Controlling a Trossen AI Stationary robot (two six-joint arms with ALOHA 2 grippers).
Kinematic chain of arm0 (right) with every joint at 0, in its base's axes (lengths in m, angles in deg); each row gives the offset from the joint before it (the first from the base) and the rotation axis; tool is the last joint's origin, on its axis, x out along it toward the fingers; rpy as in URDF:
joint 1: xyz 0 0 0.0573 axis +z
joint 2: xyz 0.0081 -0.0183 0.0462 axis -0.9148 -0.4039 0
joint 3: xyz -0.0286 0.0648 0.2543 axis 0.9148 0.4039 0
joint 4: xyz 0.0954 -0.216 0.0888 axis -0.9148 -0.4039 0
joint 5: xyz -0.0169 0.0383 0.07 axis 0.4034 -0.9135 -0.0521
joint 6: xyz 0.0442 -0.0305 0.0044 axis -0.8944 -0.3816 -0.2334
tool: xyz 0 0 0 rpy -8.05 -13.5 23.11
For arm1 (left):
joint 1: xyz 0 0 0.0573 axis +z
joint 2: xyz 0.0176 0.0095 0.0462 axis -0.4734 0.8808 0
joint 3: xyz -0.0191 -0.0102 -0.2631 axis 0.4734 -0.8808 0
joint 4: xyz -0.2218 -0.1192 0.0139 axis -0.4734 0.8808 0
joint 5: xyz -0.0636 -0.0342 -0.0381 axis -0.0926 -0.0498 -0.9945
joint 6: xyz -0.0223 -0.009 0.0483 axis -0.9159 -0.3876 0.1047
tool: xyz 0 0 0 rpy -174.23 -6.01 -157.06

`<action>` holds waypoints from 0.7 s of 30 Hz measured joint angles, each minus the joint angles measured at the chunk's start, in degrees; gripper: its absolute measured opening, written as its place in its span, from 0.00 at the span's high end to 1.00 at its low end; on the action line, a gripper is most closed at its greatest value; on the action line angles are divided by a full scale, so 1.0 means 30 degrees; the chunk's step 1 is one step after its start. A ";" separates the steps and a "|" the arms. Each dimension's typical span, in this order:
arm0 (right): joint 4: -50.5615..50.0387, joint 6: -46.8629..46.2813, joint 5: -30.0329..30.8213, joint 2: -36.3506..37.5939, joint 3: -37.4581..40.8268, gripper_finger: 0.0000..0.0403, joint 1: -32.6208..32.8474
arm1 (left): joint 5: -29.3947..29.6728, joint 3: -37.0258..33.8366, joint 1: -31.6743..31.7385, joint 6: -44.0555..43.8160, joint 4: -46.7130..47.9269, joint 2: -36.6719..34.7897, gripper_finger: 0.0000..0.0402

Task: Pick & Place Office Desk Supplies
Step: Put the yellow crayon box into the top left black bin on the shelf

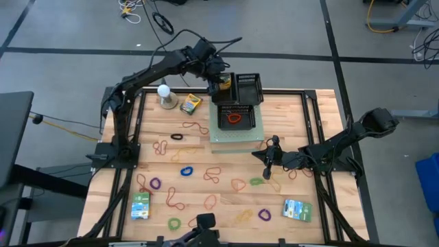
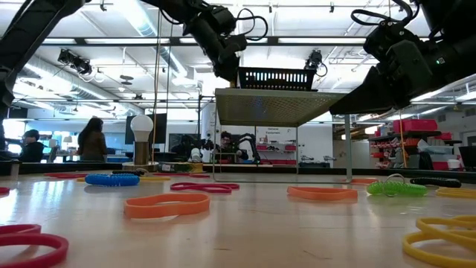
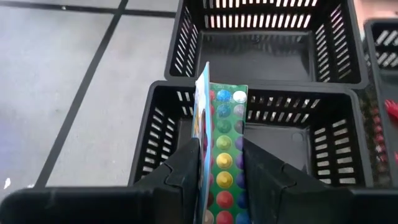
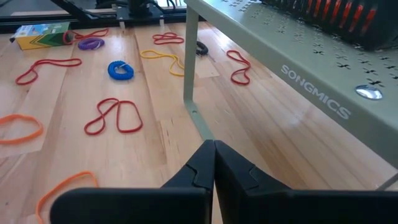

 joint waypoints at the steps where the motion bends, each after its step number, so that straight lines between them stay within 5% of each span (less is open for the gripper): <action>1: 0.0000 -0.0001 0.0000 0.0000 0.0000 0.97 -0.0001 | 0.0033 0.0000 0.0006 0.0042 -0.0056 0.0002 0.73; 21: 0.0000 -0.0001 0.0000 0.0000 0.0000 0.97 0.0000 | -0.0918 -0.0007 0.0372 0.0305 0.0057 -0.0027 0.73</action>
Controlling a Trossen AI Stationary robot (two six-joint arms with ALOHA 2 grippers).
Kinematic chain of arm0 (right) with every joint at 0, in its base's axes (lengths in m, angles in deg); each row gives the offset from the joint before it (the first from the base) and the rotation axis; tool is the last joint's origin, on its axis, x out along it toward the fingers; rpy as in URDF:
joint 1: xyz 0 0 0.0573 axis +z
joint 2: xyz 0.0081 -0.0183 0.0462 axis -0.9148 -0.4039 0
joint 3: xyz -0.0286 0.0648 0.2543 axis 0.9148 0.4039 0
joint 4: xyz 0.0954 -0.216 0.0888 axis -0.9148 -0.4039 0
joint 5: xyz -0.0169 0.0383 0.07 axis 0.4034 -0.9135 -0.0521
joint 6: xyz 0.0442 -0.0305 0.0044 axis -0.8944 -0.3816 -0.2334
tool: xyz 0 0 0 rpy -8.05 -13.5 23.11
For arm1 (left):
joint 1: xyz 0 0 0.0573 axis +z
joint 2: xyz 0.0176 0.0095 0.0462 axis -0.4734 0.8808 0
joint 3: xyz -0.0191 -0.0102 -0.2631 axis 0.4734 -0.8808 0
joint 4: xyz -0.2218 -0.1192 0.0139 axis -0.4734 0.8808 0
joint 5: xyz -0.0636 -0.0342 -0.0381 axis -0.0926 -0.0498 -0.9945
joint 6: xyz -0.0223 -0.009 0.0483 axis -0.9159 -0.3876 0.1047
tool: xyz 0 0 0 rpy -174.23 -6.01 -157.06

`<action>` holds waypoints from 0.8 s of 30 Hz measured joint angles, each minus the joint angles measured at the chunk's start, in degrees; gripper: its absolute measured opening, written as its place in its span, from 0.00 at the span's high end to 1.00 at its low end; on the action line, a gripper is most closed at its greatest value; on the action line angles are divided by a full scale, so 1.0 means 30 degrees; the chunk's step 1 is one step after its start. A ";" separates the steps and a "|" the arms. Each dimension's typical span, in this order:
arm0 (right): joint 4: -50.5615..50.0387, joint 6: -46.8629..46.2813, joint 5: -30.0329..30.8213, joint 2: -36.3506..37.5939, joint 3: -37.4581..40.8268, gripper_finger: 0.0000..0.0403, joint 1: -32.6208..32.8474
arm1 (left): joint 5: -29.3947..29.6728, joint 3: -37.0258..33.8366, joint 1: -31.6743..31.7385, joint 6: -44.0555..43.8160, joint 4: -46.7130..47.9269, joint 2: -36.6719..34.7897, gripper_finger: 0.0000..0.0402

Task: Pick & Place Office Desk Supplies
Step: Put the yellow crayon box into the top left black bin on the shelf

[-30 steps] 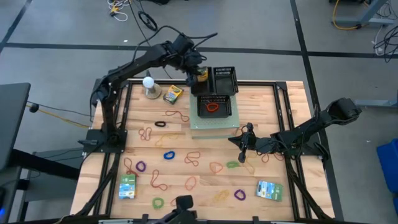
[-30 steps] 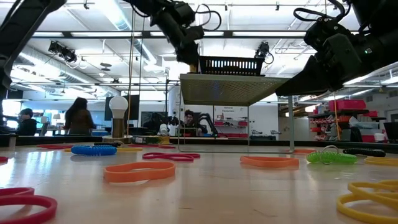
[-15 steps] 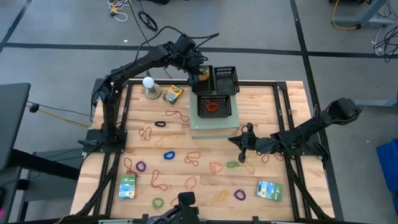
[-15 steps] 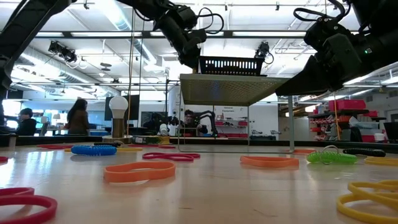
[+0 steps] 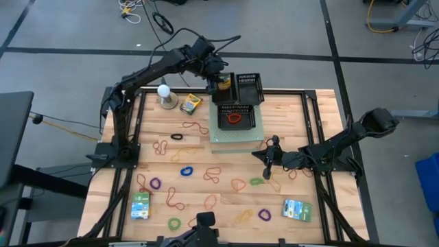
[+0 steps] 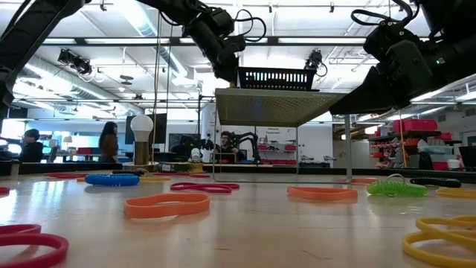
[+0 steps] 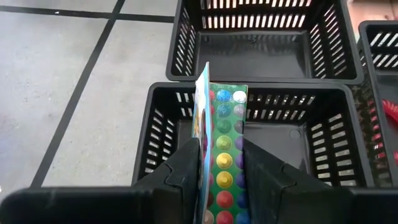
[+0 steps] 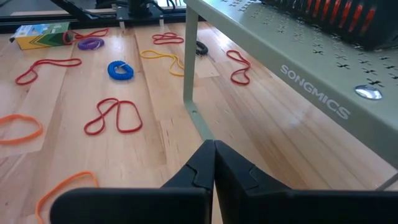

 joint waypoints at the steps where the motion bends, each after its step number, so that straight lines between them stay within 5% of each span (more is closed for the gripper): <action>1: 0.0000 0.0000 0.0000 0.0000 0.0000 0.97 0.0000 | -0.0005 0.0000 0.0000 0.0007 0.0002 0.0000 0.73; 15: 0.0000 0.0000 0.0004 0.0000 0.0000 0.97 -0.0004 | 0.0054 -0.0015 -0.0015 0.0042 -0.0013 -0.0007 0.71; 24: 0.0000 0.0000 0.0000 0.0000 0.0000 0.97 -0.0007 | 0.0663 -0.0018 -0.0036 0.0104 -0.0049 -0.0022 0.62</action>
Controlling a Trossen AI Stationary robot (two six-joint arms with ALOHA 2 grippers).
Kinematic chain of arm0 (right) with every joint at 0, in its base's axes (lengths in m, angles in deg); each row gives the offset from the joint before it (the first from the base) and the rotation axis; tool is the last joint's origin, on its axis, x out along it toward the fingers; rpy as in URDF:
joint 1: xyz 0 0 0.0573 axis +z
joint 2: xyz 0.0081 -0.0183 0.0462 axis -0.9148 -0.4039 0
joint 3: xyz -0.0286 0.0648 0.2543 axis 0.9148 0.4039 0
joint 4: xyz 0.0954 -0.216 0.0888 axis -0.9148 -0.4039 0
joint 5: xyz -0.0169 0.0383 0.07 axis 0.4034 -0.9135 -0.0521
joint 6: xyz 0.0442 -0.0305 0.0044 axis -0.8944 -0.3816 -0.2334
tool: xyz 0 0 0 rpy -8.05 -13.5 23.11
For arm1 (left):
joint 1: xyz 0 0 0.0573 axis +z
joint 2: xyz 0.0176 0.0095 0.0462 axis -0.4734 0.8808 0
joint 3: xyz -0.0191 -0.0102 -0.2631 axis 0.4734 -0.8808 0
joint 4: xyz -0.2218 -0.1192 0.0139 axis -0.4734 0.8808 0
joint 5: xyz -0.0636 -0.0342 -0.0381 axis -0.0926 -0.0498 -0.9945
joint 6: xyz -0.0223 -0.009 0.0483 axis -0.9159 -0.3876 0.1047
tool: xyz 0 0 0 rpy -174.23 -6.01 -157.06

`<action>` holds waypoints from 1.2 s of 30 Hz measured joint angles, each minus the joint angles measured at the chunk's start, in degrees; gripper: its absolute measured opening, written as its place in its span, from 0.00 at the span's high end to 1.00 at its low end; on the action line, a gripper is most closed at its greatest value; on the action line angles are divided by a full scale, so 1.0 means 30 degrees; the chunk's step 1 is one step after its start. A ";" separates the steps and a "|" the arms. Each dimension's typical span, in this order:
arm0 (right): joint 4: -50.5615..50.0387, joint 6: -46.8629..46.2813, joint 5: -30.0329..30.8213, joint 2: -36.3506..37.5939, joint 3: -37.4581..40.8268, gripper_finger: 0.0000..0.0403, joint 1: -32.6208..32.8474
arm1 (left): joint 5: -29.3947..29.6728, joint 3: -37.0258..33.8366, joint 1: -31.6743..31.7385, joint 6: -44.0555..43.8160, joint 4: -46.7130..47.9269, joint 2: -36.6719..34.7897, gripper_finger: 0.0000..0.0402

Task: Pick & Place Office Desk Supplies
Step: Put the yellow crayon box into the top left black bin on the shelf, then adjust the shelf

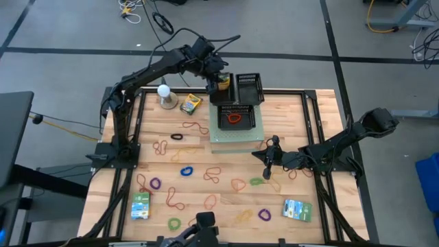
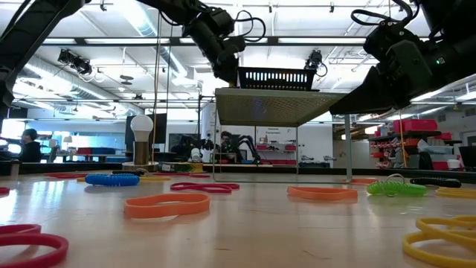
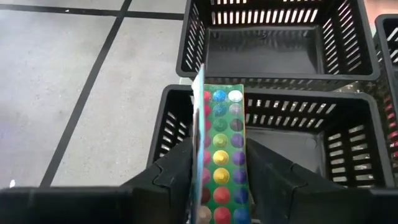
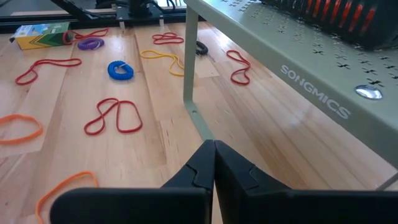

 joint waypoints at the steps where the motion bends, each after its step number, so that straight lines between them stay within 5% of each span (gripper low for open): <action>1: 0.0000 0.0000 0.0000 0.0000 0.0000 0.97 0.0007 | 0.0000 -0.0003 -0.0007 0.0006 -0.0006 0.0000 0.60; 11: 0.0000 0.0001 0.0007 0.0000 0.0000 0.97 0.0007 | 0.1138 -0.0001 -0.0027 0.0197 -0.0926 -0.0007 0.45; 25: 0.0002 0.0002 0.0005 0.0000 0.0000 0.97 0.0005 | 0.2657 0.2559 -0.1104 0.0772 0.0660 -0.0022 0.44; 30: 0.0000 0.0007 0.0004 0.0000 0.0000 0.97 0.0004 | 0.4216 0.4203 -0.2383 0.0466 0.4093 -0.0296 0.54; 36: 0.0002 0.0005 0.0004 0.0000 0.0000 0.97 0.0007 | 0.4146 0.2605 -0.4719 -0.1026 0.5707 -0.1454 0.82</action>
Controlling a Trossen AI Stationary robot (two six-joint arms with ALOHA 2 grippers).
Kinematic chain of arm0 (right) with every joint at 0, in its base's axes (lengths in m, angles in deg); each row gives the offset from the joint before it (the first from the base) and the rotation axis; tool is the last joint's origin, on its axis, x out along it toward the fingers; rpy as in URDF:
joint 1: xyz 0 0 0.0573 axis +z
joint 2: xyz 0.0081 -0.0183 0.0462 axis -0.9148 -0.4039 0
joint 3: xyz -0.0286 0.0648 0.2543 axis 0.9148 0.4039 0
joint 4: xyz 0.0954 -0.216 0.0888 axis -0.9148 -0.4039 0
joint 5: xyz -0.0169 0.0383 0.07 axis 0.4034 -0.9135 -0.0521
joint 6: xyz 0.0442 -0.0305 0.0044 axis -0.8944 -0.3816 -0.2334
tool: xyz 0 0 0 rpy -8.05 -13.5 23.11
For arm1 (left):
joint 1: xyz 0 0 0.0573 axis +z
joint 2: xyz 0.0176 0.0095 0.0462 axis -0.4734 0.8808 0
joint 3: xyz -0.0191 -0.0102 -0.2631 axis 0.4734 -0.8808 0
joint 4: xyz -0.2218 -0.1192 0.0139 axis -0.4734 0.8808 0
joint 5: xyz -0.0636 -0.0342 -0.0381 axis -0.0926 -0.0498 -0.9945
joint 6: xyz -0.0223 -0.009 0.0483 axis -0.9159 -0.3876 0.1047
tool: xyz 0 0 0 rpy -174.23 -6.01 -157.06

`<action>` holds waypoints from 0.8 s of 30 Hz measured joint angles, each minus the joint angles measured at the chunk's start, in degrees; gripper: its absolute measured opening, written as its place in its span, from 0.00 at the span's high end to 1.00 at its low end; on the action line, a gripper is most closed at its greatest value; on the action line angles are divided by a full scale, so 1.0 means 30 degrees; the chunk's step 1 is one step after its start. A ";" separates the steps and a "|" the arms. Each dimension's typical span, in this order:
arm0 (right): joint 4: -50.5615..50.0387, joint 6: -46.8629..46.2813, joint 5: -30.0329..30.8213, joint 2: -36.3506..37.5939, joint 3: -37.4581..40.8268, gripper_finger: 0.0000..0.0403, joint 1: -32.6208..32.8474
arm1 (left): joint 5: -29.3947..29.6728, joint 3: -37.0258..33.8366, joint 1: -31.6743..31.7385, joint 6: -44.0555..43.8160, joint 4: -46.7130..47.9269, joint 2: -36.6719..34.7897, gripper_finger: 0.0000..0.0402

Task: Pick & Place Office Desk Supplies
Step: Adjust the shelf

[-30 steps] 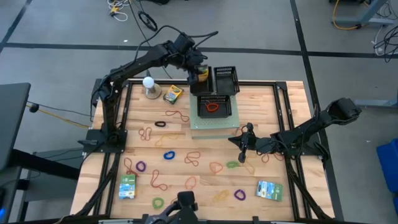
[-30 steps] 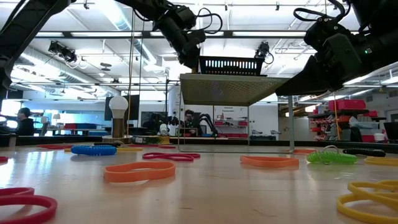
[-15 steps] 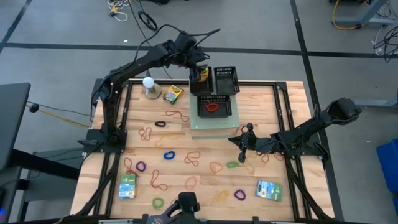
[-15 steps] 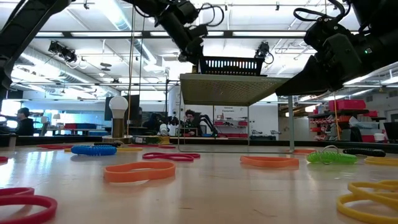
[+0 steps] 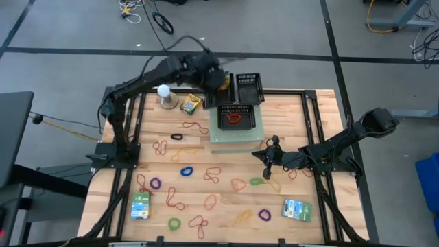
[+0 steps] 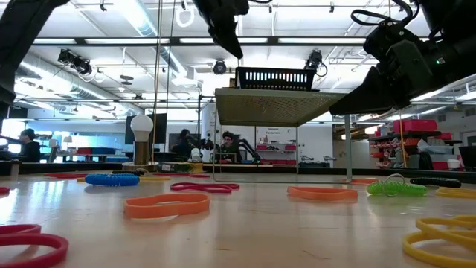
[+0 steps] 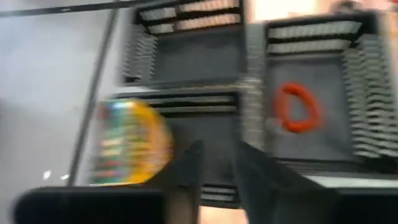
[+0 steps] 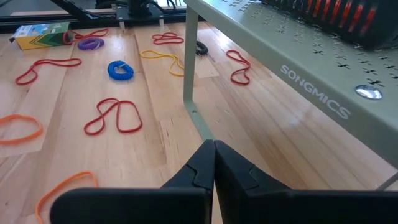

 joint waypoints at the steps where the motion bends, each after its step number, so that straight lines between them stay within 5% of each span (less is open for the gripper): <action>1: -0.0002 -0.0001 -0.0003 0.0000 0.0000 0.97 -0.0002 | 0.0007 -0.0592 -0.0447 -0.0223 -0.0083 -0.0307 0.87; 7: 0.0004 -0.0003 0.0002 0.0000 0.0000 0.97 -0.0006 | 0.0079 -0.6761 -0.3049 -0.3091 -0.2444 -0.3822 0.98; 15: -0.0002 -0.0003 0.0000 0.0000 0.0000 0.97 -0.0005 | 0.3633 -1.7531 -0.7662 -0.9061 -1.2746 -0.8449 0.98; 19: -0.0026 -0.0003 0.0001 0.0000 0.0000 0.97 -0.0003 | 0.3265 -1.9338 -0.8819 -1.0381 -1.5585 -0.7851 0.98; 24: -0.0174 -0.0003 0.0001 0.0006 -0.0007 0.97 0.0000 | 0.4305 -1.9420 -0.9045 -1.1056 -1.5549 -0.6725 0.98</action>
